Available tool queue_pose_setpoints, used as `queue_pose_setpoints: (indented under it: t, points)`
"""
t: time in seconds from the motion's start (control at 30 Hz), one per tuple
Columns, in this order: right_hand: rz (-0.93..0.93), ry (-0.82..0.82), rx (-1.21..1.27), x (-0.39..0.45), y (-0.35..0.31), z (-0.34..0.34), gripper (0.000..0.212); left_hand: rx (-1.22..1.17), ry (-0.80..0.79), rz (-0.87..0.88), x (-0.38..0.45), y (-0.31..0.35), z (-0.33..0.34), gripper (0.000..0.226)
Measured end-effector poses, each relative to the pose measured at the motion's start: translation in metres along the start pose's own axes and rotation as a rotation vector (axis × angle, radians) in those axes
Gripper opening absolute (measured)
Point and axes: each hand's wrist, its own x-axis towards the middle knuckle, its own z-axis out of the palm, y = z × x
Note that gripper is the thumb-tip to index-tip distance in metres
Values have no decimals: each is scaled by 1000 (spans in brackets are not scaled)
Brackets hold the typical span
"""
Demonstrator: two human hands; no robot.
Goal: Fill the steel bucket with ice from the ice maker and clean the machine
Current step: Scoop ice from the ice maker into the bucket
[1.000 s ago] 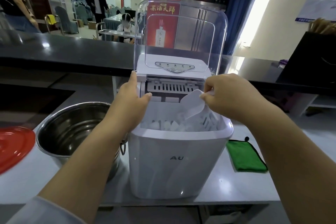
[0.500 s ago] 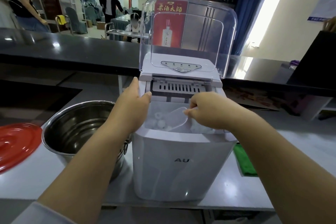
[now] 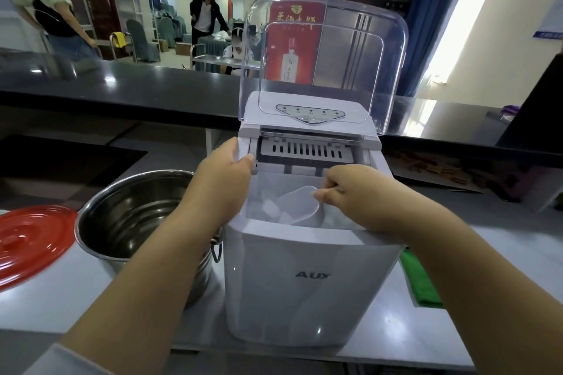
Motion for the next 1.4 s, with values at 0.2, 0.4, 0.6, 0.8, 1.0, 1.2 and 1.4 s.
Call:
queue_pose_setpoints:
  t: [0.2, 0.4, 0.6, 0.8, 1.0, 1.2, 1.4]
  points:
    - [-25, 1, 45, 3, -12, 6, 38, 25, 30, -9, 0, -2, 1, 26]
    - [-17, -16, 95, 15, -11, 9, 42, 14, 28, 7, 1, -3, 1, 22]
    - [-2, -1, 218, 13, -6, 2, 36, -10, 45, 18, 0, -1, -1, 36]
    - [55, -2, 293, 12, -6, 3, 38, -40, 61, 27, -2, 1, 0, 31]
    - [91, -82, 270, 14, -8, 6, 34, -64, 72, 10, -3, 2, -1, 24]
    - [127, -149, 359, 7, -7, -1, 34, -71, 78, -16, -3, 2, 0, 30]
    - [153, -113, 452, 11, -3, 0, 37, -71, 102, 2, -2, 1, 0, 24]
